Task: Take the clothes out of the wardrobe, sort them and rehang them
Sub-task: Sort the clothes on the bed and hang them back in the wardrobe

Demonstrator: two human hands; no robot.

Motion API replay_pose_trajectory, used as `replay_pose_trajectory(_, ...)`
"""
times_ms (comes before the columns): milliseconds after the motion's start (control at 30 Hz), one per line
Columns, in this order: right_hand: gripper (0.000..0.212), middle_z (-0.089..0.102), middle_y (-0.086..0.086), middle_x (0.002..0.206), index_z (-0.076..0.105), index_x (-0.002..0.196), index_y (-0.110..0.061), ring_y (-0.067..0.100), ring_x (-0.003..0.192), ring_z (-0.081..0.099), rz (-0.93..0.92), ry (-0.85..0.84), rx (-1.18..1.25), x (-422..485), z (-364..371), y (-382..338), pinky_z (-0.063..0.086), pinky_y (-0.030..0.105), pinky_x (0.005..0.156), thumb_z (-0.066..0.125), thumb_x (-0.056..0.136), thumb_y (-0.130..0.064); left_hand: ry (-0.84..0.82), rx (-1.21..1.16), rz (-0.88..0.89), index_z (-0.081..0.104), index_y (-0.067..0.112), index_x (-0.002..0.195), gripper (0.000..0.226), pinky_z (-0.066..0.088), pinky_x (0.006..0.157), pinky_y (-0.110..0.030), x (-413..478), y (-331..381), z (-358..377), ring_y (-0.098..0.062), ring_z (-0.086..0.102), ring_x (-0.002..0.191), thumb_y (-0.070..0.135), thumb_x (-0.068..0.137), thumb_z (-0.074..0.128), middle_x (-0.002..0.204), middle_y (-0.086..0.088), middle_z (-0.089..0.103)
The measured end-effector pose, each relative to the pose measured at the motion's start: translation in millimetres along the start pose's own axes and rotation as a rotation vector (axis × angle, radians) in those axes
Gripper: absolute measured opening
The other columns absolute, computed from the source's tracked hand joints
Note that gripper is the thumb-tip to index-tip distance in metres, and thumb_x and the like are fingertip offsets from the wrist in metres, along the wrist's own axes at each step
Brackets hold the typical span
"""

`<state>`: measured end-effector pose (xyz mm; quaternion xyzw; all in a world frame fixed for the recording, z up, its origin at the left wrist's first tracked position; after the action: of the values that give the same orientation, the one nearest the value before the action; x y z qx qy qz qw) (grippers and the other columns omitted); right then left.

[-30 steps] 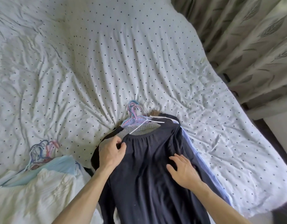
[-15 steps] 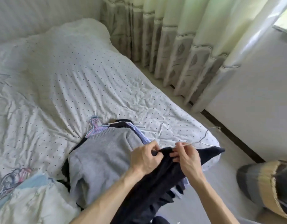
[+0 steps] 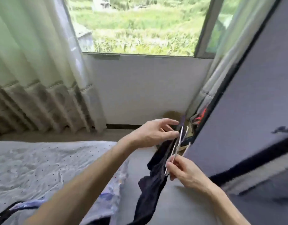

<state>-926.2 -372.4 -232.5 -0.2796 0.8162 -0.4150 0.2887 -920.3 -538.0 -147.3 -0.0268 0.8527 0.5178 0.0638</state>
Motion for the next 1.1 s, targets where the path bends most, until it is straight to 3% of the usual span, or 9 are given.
replay_pose_trajectory(100, 0.016, 0.067, -0.004, 0.072, 0.058, 0.086, -0.025, 0.005, 0.064, 0.06, 0.086, 0.08, -0.022, -36.6, -42.5, 26.8, 0.051, 0.025, 0.068, 0.052, 0.099, -0.033, -0.175, 0.032, 0.09, 0.073, 0.02, 0.117, 0.027, 0.052, 0.093, -0.022, 41.8, 50.7, 55.7, -0.005, 0.068, 0.1, 0.031, 0.093, 0.065, 0.104, 0.013, 0.074)
replay_pose_trajectory(167, 0.017, 0.068, -0.001, 0.077, 0.058, 0.085, -0.028, 0.004, 0.064, 0.058, 0.162, 0.156, -0.018, -60.6, -65.9, 44.1, 0.051, 0.029, 0.069, 0.051, 0.097, -0.038, -0.313, -0.045, 0.102, 0.075, 0.013, 0.111, 0.021, 0.05, 0.08, -0.015, 58.7, 76.4, 93.9, -0.006, 0.068, 0.098, 0.019, 0.097, 0.06, 0.104, 0.006, 0.076)
replay_pose_trajectory(300, 0.019, 0.067, -0.007, 0.077, 0.06, 0.084, -0.027, 0.0, 0.063, 0.057, 0.271, 0.361, 0.006, -107.0, -108.3, 70.3, 0.049, 0.024, 0.068, 0.052, 0.097, -0.038, -0.497, -0.162, 0.111, 0.077, 0.024, 0.101, 0.02, 0.046, 0.084, -0.027, 85.9, 115.6, 155.0, -0.013, 0.068, 0.103, 0.024, 0.1, 0.057, 0.101, 0.005, 0.077)
replay_pose_trajectory(467, 0.02, 0.065, -0.014, 0.075, 0.06, 0.082, -0.029, 0.001, 0.067, 0.055, 0.364, 0.718, 0.055, -158.0, -139.0, 100.0, 0.046, 0.021, 0.07, 0.059, 0.095, -0.043, -0.545, -0.119, 0.219, 0.076, 0.023, 0.088, 0.019, 0.049, 0.079, -0.021, 116.2, 157.8, 204.8, -0.004, 0.07, 0.094, 0.036, 0.096, 0.065, 0.099, 0.011, 0.076)
replay_pose_trajectory(567, 0.019, 0.066, -0.016, 0.079, 0.063, 0.085, -0.035, 0.0, 0.07, 0.059, 0.452, 0.891, 0.117, -189.4, -147.5, 114.8, 0.045, 0.013, 0.068, 0.068, 0.085, -0.054, -0.467, -0.196, 0.211, 0.076, 0.019, 0.084, 0.023, 0.052, 0.079, -0.023, 133.9, 171.3, 228.7, -0.006, 0.071, 0.091, 0.037, 0.095, 0.066, 0.096, 0.009, 0.076)
replay_pose_trajectory(767, 0.042, 0.039, -0.012, 0.055, 0.041, 0.067, -0.016, 0.007, 0.052, 0.033, 0.68, 0.967, -0.02, -241.6, -145.0, 118.7, 0.029, 0.021, 0.054, 0.063, 0.086, -0.047, -0.484, -0.319, 0.144, 0.077, 0.014, 0.089, 0.019, 0.053, 0.074, -0.02, 148.7, 195.3, 268.8, -0.008, 0.072, 0.087, 0.03, 0.095, 0.067, 0.091, 0.008, 0.077)
replay_pose_trajectory(867, 0.037, 0.041, -0.012, 0.052, 0.042, 0.061, -0.026, 0.009, 0.051, 0.035, 0.714, 1.043, -0.066, -256.7, -145.0, 106.5, 0.029, 0.02, 0.051, 0.061, 0.09, -0.041, -0.556, -0.323, 0.146, 0.077, 0.014, 0.092, 0.018, 0.051, 0.073, -0.021, 150.8, 208.0, 288.5, 0.0, 0.071, 0.077, 0.028, 0.096, 0.066, 0.084, 0.012, 0.076)
replay_pose_trajectory(967, 0.024, 0.039, -0.009, 0.052, 0.052, 0.07, -0.019, 0.011, 0.052, 0.03, 0.752, 1.073, -0.029, -266.5, -144.3, 105.5, 0.029, 0.024, 0.054, 0.055, 0.091, -0.03, -0.622, -0.304, 0.186, 0.077, 0.016, 0.091, 0.018, 0.049, 0.072, -0.022, 151.9, 222.8, 306.5, -0.002, 0.07, 0.078, 0.028, 0.096, 0.065, 0.086, 0.01, 0.076)
replay_pose_trajectory(1100, 0.011, 0.061, -0.001, 0.072, 0.064, 0.084, -0.02, 0.01, 0.062, 0.046, 0.744, 1.024, 0.147, -267.7, -143.6, 110.6, 0.042, 0.027, 0.065, 0.054, 0.089, -0.023, -0.723, -0.249, 0.242, 0.074, 0.017, 0.081, 0.021, 0.049, 0.075, -0.026, 150.7, 243.0, 328.8, -0.011, 0.069, 0.087, 0.023, 0.096, 0.062, 0.097, 0.001, 0.077)
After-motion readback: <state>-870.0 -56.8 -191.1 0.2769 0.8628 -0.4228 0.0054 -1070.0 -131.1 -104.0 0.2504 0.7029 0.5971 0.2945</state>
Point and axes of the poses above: each hand's wrist, its own x-axis towards the middle knuckle, its own z-axis out of the palm, y = z × x, the point moved 4 cm from there along x, towards the middle knuckle
